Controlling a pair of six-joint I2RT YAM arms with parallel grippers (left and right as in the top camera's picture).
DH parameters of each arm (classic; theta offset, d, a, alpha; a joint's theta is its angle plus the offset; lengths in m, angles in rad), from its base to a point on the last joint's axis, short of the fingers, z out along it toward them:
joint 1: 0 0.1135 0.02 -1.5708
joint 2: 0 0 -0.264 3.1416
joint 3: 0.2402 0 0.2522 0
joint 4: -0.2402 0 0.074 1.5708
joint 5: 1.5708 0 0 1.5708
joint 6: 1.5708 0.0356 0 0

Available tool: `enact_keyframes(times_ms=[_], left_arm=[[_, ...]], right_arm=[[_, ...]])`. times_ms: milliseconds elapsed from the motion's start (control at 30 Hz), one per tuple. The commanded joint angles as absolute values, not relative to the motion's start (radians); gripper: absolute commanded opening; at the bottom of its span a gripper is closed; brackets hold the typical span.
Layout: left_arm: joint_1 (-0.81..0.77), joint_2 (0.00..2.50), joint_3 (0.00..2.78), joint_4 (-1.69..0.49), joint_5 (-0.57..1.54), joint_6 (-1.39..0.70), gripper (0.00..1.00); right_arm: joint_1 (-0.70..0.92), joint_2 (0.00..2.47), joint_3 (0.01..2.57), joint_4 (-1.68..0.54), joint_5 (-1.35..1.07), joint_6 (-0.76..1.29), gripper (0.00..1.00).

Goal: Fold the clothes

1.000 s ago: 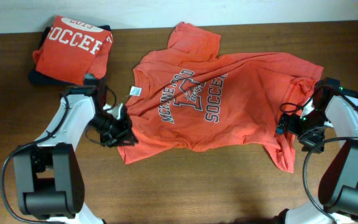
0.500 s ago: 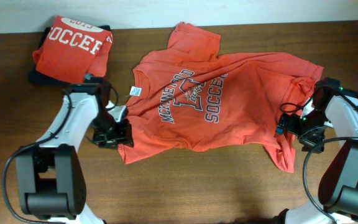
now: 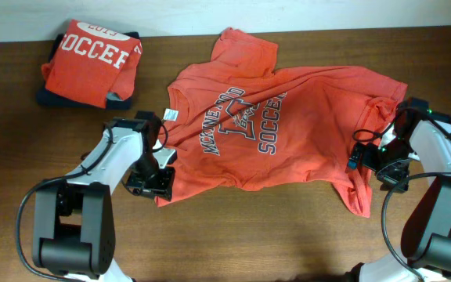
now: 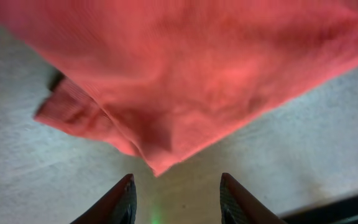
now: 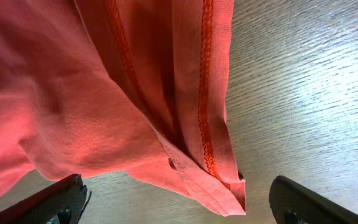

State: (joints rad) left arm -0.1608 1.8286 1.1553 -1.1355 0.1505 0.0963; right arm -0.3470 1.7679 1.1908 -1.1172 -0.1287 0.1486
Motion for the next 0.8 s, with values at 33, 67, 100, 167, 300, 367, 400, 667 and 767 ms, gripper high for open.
enact_keyframes(times_ms=[33,67,100,167,300,367,400,667,767], left_arm=[[-0.159,1.804,1.143,-1.102,0.135,0.080,0.43],[-0.159,1.804,1.141,-1.097,0.139,0.079,0.43],[-0.159,1.804,1.137,-1.092,0.141,0.080,0.43],[-0.159,1.804,1.113,-1.068,0.141,0.075,0.43],[-0.158,1.804,1.069,-1.023,0.138,0.043,0.43],[-0.158,1.804,1.058,-1.013,0.138,0.038,0.42],[-0.158,1.804,1.055,-1.010,0.138,0.038,0.43],[-0.158,1.804,1.055,-1.009,0.138,0.038,0.15],[-0.158,1.804,1.055,-1.009,0.138,0.038,0.08]], right_arm=[[-0.345,1.758,1.187,-1.117,-0.120,0.146,0.99],[-0.345,1.758,1.187,-1.117,-0.120,0.146,0.99],[-0.345,1.758,1.187,-1.117,-0.120,0.146,0.99],[-0.345,1.758,1.187,-1.117,-0.120,0.146,0.99],[-0.345,1.758,1.187,-1.117,-0.120,0.146,0.98],[-0.345,1.758,1.187,-1.117,-0.120,0.146,0.98],[-0.345,1.758,1.187,-1.117,-0.120,0.146,0.99],[-0.345,1.758,1.187,-1.117,-0.120,0.146,0.99],[-0.345,1.758,1.187,-1.117,-0.120,0.146,0.98]])
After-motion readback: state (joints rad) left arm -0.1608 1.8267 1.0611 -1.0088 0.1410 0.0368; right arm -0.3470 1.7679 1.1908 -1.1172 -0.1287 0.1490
